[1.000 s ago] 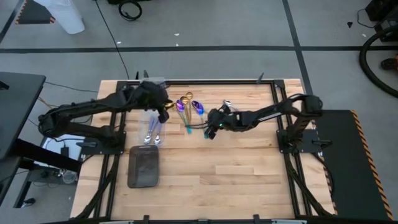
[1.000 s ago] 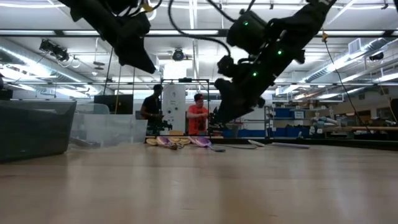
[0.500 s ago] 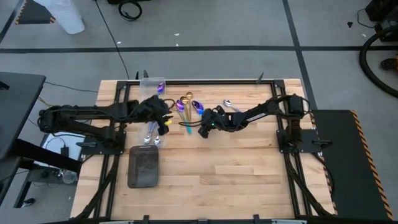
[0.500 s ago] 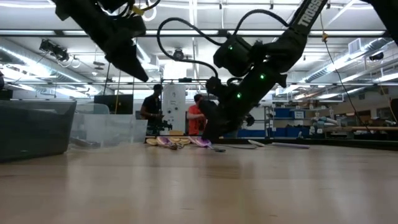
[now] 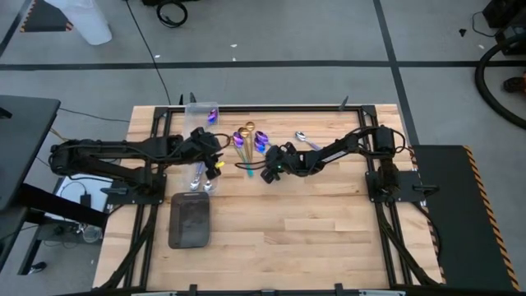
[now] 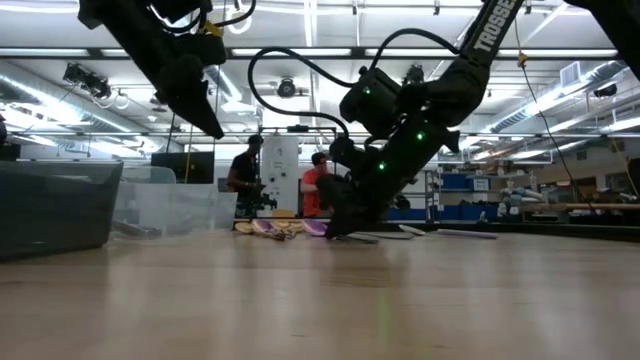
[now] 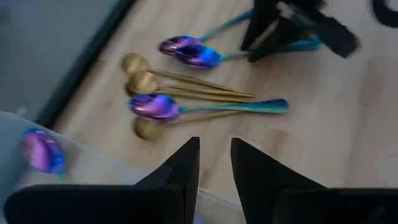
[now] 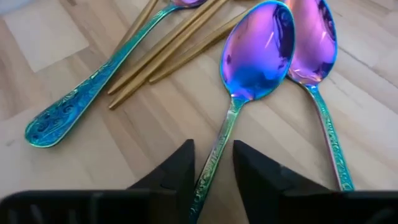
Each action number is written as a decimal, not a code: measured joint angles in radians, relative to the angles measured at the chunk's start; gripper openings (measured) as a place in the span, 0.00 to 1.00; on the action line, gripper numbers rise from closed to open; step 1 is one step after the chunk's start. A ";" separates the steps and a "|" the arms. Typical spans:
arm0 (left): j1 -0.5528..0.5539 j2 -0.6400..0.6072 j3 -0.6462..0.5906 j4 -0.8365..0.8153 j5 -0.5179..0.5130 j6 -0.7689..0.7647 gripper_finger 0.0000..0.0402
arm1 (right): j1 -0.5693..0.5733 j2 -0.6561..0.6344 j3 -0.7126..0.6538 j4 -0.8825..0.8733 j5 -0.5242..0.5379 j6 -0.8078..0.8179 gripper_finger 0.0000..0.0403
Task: Sort silverware by color (type)
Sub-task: Put the purple spoon into the top transparent bin
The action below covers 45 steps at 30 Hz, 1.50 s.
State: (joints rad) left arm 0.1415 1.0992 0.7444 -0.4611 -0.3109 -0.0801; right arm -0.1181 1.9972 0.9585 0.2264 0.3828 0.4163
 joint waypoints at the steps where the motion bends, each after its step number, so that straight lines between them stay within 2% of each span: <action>1: -0.008 0.000 0.000 -0.014 0.018 -0.015 0.25 | 0.000 0.000 -0.001 -0.002 -0.006 0.002 0.21; 4: -0.044 0.000 0.000 -0.064 0.033 -0.054 0.25 | 0.000 -0.001 -0.001 -0.009 -0.021 -0.008 0.09; 6: -0.062 0.000 0.000 -0.091 0.033 -0.072 0.25 | 0.000 -0.008 -0.001 -0.016 -0.030 -0.026 0.04; 13: -0.085 0.000 0.000 -0.090 0.033 -0.074 0.25 | -0.017 -0.119 -0.010 -0.133 -0.060 -0.078 0.07; 20: -0.084 0.000 0.000 -0.059 0.026 -0.095 0.25 | -0.016 -0.269 -0.007 -0.147 -0.044 -0.172 0.05; 30: -0.084 0.032 0.002 0.203 0.017 -0.031 0.25 | 0.054 -0.387 -0.007 -0.009 -0.035 -0.304 0.06; 33: -0.084 0.032 0.001 0.281 0.017 -0.007 0.25 | 0.087 -0.398 -0.006 0.032 0.010 -0.336 0.06; 37: -0.081 0.033 0.001 0.389 0.017 0.015 0.27 | 0.135 -0.398 -0.006 0.149 0.129 -0.421 0.06; 41: -0.061 0.033 0.001 0.517 0.017 0.021 0.37 | 0.165 -0.380 -0.005 0.262 0.245 -0.519 0.06; 45: -0.025 0.033 0.001 0.634 0.017 -0.002 0.50 | 0.182 -0.379 -0.005 0.276 0.374 -0.577 0.06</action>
State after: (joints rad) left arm 0.1163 1.1320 0.7452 0.1729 -0.2939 -0.0822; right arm 0.0636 1.6184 0.9535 0.5022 0.7565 -0.1611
